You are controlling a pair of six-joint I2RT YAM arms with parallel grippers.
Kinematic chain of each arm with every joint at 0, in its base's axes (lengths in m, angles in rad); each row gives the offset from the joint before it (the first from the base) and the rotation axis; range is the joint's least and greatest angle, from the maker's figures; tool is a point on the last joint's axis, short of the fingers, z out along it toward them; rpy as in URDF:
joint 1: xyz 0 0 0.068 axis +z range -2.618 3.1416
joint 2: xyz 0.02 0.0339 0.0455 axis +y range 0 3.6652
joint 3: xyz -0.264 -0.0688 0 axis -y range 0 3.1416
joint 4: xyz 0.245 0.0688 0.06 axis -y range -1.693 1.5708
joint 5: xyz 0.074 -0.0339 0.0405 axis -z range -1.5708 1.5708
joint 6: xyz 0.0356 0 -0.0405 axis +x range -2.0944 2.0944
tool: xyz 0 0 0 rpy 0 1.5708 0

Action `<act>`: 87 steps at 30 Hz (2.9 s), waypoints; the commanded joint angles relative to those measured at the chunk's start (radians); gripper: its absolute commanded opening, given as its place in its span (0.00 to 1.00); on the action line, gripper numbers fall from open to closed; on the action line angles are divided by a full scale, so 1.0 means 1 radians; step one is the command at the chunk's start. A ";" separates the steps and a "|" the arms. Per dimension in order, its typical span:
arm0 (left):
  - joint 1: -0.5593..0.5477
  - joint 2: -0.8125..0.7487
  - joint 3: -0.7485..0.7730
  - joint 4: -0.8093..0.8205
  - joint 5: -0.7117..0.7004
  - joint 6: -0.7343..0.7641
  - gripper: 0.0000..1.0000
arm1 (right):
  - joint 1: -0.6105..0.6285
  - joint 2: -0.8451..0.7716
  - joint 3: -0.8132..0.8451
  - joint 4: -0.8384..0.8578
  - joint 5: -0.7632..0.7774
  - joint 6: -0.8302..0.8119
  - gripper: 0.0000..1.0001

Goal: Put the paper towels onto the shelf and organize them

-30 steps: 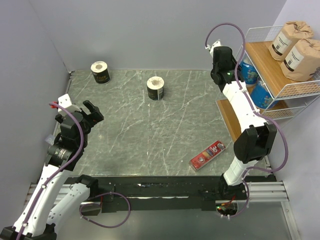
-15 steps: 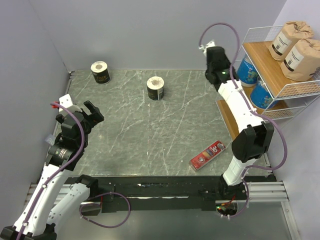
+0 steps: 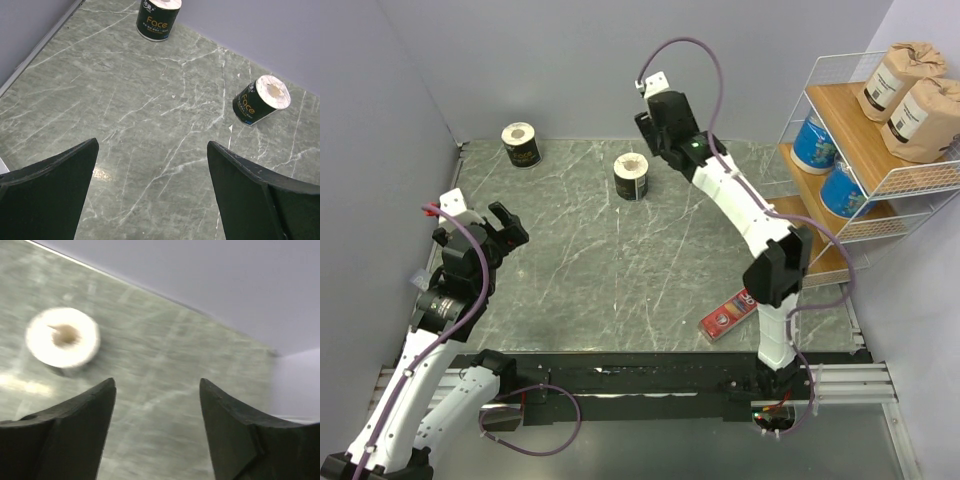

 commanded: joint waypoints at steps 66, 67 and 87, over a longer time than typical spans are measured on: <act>-0.015 -0.032 -0.002 0.044 0.029 0.012 0.96 | -0.116 0.145 -0.245 0.209 -0.313 0.708 0.40; -0.015 -0.031 -0.001 0.043 0.027 0.012 0.96 | -0.118 0.115 -0.311 0.200 -0.299 0.692 0.40; -0.021 -0.025 -0.004 0.043 0.035 0.017 0.97 | -0.167 -0.514 -1.126 0.174 -0.191 0.574 0.57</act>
